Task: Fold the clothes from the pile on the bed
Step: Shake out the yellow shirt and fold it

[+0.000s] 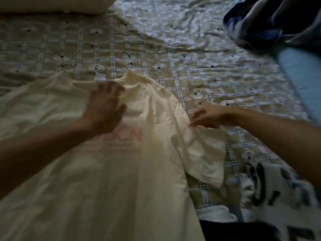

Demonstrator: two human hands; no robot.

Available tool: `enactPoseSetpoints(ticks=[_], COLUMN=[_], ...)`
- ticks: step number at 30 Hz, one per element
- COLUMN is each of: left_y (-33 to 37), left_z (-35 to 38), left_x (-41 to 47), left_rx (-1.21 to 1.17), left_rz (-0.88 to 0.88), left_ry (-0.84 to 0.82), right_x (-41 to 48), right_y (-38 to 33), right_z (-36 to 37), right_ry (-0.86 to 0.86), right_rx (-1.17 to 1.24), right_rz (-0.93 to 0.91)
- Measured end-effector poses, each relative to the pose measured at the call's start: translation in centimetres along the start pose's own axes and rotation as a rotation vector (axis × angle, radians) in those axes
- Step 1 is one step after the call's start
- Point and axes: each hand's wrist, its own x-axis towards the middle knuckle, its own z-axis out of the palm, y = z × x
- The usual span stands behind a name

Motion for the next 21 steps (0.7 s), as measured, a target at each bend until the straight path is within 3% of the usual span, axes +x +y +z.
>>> enactPoseSetpoints(ticks=[3,5,12,16,21], left_y=[6.4,9.4,9.7,10.1,12.3], left_z=[2.0,4.0,6.6,7.4,8.2], left_x=[-0.6,-0.8,-2.1,-2.5,-2.9], left_rx=[-0.093,-0.097,0.021,0.056,0.005], left_rz=[0.131,0.18,0.132,0.095,0.177], left_ry=[-0.191,-0.236,-0.415,-0.388,-0.339], right_x=[-2.6,-4.3,-9.0,-8.6,-7.7], right_y=[3.8,4.9,8.2,10.5,11.0], right_z=[1.0,0.7,-5.6,-2.1,2.1], right_ry=[-0.094,-0.06,0.445,0.452,0.439], right_rx=[-0.154,-0.141,0.54,0.891,0.914], right_rz=[0.128,0.165,0.163,0.118,-0.024])
